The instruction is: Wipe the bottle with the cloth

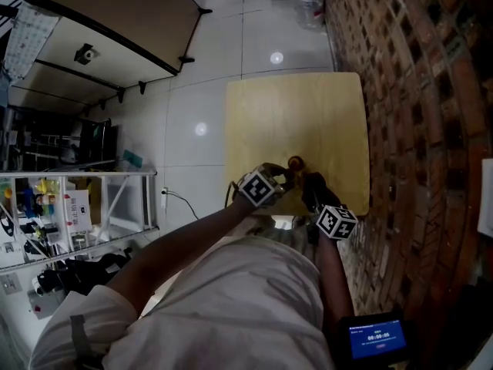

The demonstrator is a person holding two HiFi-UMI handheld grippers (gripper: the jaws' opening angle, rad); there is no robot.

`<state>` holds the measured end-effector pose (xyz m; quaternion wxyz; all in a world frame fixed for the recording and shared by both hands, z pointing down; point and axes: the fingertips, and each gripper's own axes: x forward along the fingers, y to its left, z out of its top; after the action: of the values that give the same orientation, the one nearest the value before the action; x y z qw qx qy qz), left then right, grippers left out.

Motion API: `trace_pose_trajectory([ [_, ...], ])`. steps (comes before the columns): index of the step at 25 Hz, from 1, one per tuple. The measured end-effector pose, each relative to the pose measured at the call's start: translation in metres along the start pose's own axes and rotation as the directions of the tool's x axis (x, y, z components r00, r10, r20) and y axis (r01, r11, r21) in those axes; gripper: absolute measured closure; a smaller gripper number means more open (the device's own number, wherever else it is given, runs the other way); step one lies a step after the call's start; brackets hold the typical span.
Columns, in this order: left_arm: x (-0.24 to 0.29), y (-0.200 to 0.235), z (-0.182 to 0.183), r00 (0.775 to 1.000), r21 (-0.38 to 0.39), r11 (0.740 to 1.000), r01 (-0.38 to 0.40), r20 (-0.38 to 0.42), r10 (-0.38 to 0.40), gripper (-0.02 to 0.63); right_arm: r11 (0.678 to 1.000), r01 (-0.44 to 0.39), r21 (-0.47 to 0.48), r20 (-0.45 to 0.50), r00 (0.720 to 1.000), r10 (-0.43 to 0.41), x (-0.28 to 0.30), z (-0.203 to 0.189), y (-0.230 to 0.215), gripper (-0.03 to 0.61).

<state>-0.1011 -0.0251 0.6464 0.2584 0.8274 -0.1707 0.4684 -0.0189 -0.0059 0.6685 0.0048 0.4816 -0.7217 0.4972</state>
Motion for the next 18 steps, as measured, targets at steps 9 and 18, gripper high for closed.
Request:
trace_pose_trajectory([
  [9,-0.016,0.007,0.026,0.993,-0.107,0.993,0.048,0.108,-0.037,0.449,0.995,-0.094,-0.024,0.013,0.995,0.095,0.009,0.016,0.022,0.489],
  [18,-0.017,-0.003,0.024,0.99,-0.122,0.988,0.09,0.119,-0.075,0.448,0.986,-0.137,-0.091,-0.112,0.986,0.127,0.036,0.0,0.038,0.489],
])
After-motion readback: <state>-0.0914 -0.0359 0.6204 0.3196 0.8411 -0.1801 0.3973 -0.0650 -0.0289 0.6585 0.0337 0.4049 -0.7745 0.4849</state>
